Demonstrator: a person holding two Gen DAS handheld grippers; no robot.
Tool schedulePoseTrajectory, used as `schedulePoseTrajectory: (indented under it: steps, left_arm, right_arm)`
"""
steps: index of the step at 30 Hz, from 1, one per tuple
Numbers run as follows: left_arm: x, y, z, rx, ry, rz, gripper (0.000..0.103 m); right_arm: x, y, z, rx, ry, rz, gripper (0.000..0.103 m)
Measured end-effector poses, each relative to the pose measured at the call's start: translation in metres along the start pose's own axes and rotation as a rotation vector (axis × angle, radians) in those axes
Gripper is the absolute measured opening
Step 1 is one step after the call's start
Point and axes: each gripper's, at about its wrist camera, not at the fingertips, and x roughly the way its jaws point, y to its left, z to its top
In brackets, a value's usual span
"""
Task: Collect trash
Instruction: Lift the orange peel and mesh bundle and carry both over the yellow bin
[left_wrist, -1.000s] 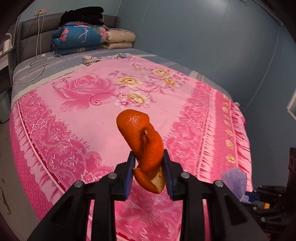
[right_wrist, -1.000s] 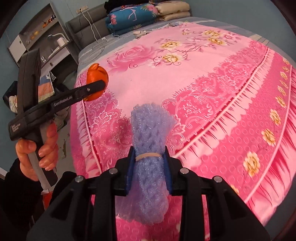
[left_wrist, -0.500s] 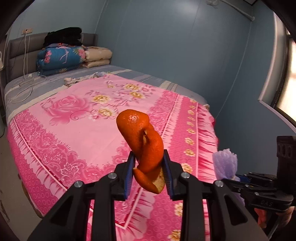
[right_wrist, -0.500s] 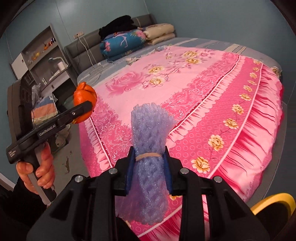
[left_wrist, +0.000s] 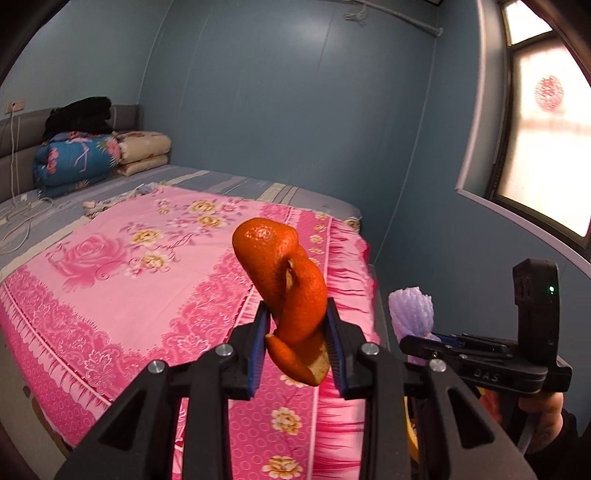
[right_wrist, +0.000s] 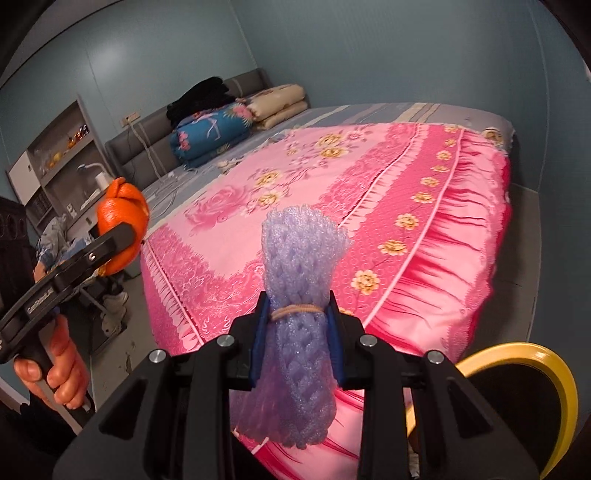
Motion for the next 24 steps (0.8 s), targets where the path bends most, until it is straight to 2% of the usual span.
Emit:
schedulePoseTrajectory:
  steps: [8, 13, 16, 19, 22, 24]
  left_arm:
    - [-0.004, -0.048, -0.004, 0.070, -0.015, -0.087, 0.028]
    - [-0.005, -0.079, -0.008, 0.113, -0.013, -0.140, 0.028]
    - [-0.003, -0.096, -0.011, 0.137, -0.011, -0.166, 0.028]
    - [0.002, -0.110, -0.012, 0.148, 0.003, -0.201, 0.028]
    - [0.004, -0.126, -0.016, 0.171, 0.003, -0.224, 0.028]
    - [0.005, -0.134, -0.018, 0.186, 0.004, -0.235, 0.028]
  right_arm:
    - [-0.050, -0.025, -0.007, 0.044, -0.093, -0.102, 0.028]
    - [-0.075, -0.043, -0.012, 0.091, -0.129, -0.144, 0.028]
    - [-0.093, -0.056, -0.015, 0.129, -0.158, -0.206, 0.028]
    - [-0.103, -0.063, -0.019, 0.156, -0.173, -0.207, 0.028]
    - [-0.116, -0.070, -0.024, 0.173, -0.186, -0.276, 0.028]
    - [-0.126, -0.077, -0.028, 0.193, -0.204, -0.288, 0.028]
